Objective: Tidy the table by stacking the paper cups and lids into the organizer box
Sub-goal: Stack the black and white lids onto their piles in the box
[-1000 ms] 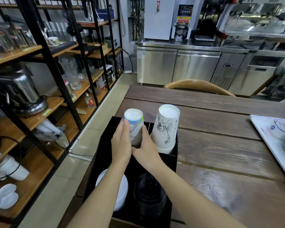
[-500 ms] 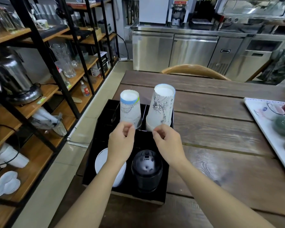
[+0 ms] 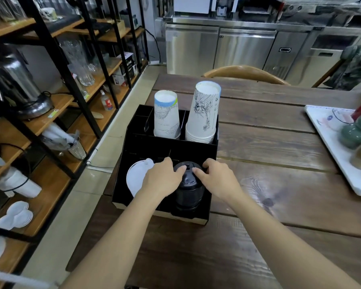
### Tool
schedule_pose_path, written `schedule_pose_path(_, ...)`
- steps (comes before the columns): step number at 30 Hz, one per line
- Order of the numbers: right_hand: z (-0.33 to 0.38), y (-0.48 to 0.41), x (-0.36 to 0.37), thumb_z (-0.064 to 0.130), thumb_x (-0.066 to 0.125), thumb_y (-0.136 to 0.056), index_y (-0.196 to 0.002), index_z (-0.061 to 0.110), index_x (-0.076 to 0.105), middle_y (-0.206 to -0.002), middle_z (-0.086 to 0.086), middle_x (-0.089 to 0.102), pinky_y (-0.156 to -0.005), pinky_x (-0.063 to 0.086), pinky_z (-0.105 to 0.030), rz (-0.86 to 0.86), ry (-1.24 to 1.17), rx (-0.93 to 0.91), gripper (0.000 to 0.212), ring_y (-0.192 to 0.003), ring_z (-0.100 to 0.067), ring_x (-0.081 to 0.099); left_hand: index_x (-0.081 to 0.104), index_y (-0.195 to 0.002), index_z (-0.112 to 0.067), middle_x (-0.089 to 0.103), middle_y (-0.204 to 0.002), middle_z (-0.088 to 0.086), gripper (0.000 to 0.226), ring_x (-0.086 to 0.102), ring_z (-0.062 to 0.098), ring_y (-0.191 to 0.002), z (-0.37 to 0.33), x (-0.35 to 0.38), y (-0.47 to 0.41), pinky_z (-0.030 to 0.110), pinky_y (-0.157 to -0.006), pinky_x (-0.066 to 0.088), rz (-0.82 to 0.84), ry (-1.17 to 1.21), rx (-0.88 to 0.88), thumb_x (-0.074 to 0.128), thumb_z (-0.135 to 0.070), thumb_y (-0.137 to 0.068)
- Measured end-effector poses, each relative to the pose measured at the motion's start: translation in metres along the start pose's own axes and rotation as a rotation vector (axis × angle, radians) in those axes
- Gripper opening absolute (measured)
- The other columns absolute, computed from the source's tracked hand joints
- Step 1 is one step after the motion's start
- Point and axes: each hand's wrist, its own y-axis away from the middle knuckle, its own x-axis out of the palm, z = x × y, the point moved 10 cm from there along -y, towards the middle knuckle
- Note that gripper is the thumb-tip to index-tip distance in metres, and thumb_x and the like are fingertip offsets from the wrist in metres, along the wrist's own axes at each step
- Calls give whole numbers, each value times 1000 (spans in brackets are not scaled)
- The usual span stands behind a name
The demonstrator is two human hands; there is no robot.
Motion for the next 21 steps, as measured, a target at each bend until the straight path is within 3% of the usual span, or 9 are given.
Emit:
schedule_pose_path(2, -4, 4, 7, 50, 47, -90, -86, 10, 53, -91, -13, 67, -71, 53, -40, 42, -8, 37, 40, -84, -36, 65, 44, -123, -10, 65, -105, 12, 57, 69, 28, -66, 6, 9, 5, 31, -54, 53, 61, 19, -56, 39, -56, -89)
schedule_pose_path(4, -7, 9, 14, 48, 44, -92, -72, 13, 44, -83, -15, 66, -58, 56, -41, 101, -47, 65, 40, -69, -35, 69, 41, -130, -10, 64, -109, 12, 64, 70, 28, -67, 13, 19, 9, 34, -58, 59, 120, 83, -107, 39, -58, -88)
schedule_pose_path(8, -10, 14, 21, 42, 44, -94, -80, 11, 48, -69, -8, 61, -34, 48, -28, 171, -123, 73, 34, -55, -28, 68, 35, -138, -13, 58, -112, 9, 70, 68, 24, -80, 22, 37, 16, 33, -62, 61, 198, 289, -154, 41, -61, -87)
schedule_pose_path(12, -14, 20, 28, 38, 46, -95, -103, 8, 53, -69, -8, 64, -35, 50, -26, 243, -172, 58, 32, -52, -23, 66, 38, -135, -13, 51, -132, 7, 67, 59, 24, -101, 26, 49, 21, 33, -72, 58, 272, 480, -146, 51, -57, -85)
schedule_pose_path(16, -13, 23, 28, 38, 47, -95, -113, 9, 52, -74, -8, 64, -35, 47, -25, 229, -179, 45, 34, -52, -21, 66, 34, -141, -14, 42, -146, 5, 67, 47, 25, -127, 29, 55, 25, 38, -93, 50, 298, 641, -161, 53, -49, -88)
schedule_pose_path(21, -6, 21, 24, 39, 43, -96, -106, 8, 53, -83, -12, 67, -32, 41, -22, 206, -160, 52, 35, -52, -21, 65, 39, -138, -12, 49, -140, 4, 61, 48, 23, -126, 28, 55, 23, 42, -105, 42, 214, 685, -160, 45, -51, -91)
